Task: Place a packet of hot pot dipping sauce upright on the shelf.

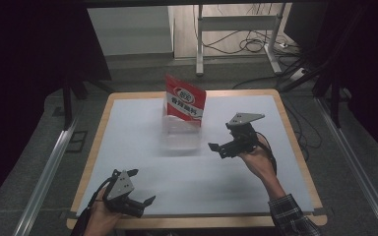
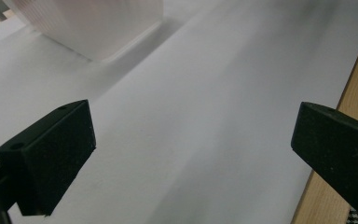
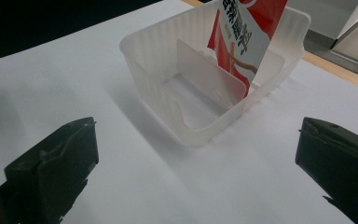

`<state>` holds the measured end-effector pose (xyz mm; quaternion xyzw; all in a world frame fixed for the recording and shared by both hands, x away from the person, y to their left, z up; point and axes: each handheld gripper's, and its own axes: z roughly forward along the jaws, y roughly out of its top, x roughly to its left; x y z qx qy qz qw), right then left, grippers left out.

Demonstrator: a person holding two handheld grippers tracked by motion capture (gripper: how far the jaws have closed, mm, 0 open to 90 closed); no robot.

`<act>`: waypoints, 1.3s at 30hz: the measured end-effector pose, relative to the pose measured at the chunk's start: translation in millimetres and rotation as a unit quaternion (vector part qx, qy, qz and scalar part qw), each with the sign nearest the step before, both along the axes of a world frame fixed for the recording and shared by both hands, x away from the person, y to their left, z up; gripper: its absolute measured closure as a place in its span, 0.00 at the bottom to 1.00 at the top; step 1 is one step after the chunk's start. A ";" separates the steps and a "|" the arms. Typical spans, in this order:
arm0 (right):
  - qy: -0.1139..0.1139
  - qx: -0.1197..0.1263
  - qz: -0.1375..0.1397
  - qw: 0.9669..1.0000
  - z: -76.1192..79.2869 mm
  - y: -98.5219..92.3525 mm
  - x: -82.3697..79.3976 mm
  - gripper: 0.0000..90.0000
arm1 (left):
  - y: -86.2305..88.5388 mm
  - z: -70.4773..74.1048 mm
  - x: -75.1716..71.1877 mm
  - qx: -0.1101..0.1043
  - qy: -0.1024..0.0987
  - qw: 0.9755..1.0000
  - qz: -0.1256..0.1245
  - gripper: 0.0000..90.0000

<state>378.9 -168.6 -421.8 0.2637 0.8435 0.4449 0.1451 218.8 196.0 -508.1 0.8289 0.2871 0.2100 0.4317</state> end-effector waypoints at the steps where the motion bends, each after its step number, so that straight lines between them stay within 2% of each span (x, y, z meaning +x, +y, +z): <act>1: 0.001 -0.001 0.000 1.000 -1.1 -0.7 -1.1 0.00 | 0.0 0.0 0.0 0.000 0.000 1.000 0.000 0.00; 3: -0.001 -0.009 -0.001 1.000 -1.6 -1.8 -2.8 0.00 | 0.0 0.1 0.0 0.000 0.000 1.000 0.000 0.00; 7: -0.004 -0.002 -0.004 1.000 -1.0 -5.0 -6.5 0.00 | 0.0 0.1 0.0 0.000 0.000 1.000 -0.001 0.00; 10: -0.007 -0.007 -0.006 1.000 -2.4 -6.9 -9.5 0.00 | 0.1 0.2 0.0 0.000 -0.001 1.000 -0.001 0.00; 25: 0.010 -0.012 -0.027 0.999 -17.0 -27.9 -22.7 0.00 | 0.3 0.2 -0.1 -0.001 -0.001 1.000 -0.001 0.00; 39: 0.003 -0.012 -0.045 0.999 -22.4 -45.7 -48.3 0.00 | 1.2 0.4 0.0 -0.004 -0.002 1.000 0.002 0.00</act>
